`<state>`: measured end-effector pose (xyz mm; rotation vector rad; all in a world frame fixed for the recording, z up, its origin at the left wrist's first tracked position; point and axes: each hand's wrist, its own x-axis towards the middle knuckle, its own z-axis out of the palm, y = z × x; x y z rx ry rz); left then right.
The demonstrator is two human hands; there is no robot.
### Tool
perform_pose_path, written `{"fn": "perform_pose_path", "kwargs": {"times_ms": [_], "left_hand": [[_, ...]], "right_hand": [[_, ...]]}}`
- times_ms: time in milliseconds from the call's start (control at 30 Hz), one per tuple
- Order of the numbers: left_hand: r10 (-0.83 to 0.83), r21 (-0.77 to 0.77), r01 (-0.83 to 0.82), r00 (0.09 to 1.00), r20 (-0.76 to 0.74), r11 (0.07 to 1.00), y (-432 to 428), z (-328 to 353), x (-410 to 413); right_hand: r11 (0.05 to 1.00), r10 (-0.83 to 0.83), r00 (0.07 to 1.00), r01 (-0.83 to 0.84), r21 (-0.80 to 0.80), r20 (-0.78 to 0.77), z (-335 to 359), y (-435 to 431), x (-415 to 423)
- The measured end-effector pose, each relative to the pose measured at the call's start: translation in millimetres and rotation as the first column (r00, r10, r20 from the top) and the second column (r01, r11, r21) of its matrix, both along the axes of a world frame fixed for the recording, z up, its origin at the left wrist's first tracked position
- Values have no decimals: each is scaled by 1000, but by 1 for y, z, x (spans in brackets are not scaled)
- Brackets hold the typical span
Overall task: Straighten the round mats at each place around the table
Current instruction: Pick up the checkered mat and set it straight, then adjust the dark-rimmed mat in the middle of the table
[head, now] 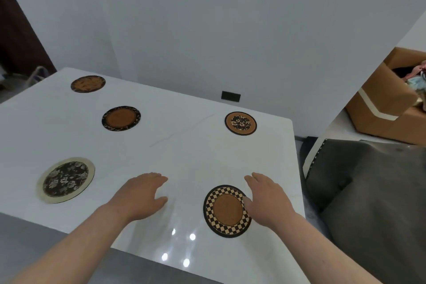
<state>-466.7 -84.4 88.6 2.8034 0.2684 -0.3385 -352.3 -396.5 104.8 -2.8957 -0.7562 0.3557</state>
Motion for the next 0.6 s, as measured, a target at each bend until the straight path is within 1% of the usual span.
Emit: {"fn": "perform_pose_path", "kwargs": {"times_ms": [100,200,300,433,600], "left_hand": [[63,4,-63,998,17,998,16,14,-20],[160,-25,-160,987,19,987,38,26,-43],[223,-66,-222,975,13,973,64,38,-64],[275,-104,-270,961,34,957,102,50,-82],[295,-89,-291,955,34,952,149,62,-96]], "right_hand": [[998,34,999,-35,44,10,18,20,-3],[994,40,997,-33,107,-60,30,41,-12],[990,30,996,-18,141,-80,40,64,-21],[990,43,996,-32,137,-80,52,99,-33],[989,86,995,-78,123,-57,60,150,-44]]}}
